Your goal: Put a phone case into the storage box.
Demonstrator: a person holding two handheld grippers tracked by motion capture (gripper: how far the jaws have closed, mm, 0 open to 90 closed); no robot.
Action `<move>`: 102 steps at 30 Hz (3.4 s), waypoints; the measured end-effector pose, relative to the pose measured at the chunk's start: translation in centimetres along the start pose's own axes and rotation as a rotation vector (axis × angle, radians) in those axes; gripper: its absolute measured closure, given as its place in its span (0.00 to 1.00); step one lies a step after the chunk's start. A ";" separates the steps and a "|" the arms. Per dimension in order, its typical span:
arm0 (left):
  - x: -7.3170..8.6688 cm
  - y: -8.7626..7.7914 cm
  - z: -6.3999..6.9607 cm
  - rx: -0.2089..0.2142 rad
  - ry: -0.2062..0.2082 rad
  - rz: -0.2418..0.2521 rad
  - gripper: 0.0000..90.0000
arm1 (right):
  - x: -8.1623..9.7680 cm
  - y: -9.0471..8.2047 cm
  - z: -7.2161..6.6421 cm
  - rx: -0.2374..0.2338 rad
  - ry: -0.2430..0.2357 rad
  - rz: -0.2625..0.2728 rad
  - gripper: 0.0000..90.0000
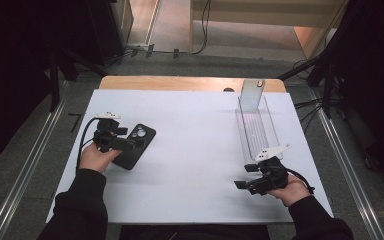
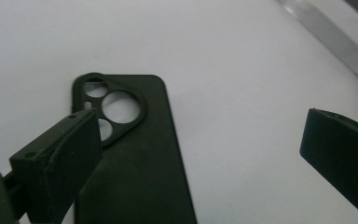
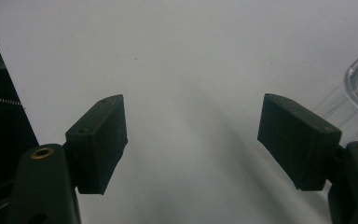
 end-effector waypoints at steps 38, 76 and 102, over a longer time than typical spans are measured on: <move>2.4 4.2 -2.3 -0.121 -0.076 -0.104 0.00 | 0.0 0.1 -0.1 0.006 -0.002 -0.008 0.24; 2.8 4.8 -1.2 -0.348 -0.043 -0.093 0.17 | 0.0 0.2 -0.1 0.014 -0.003 -0.017 0.24; 1.7 1.3 2.8 -0.075 -0.017 -0.049 0.17 | -0.2 -0.2 -0.2 0.015 -0.004 0.021 0.24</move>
Point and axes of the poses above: each handheld gripper's, and its own axes: y roughly forward along the jaws, x roughly out of its underside, z roughly to its right, the point moved 5 cm from there along y, roughly forward along the jaws, and after that the axes turned 15 degrees about -z, right-handed, at the moved point
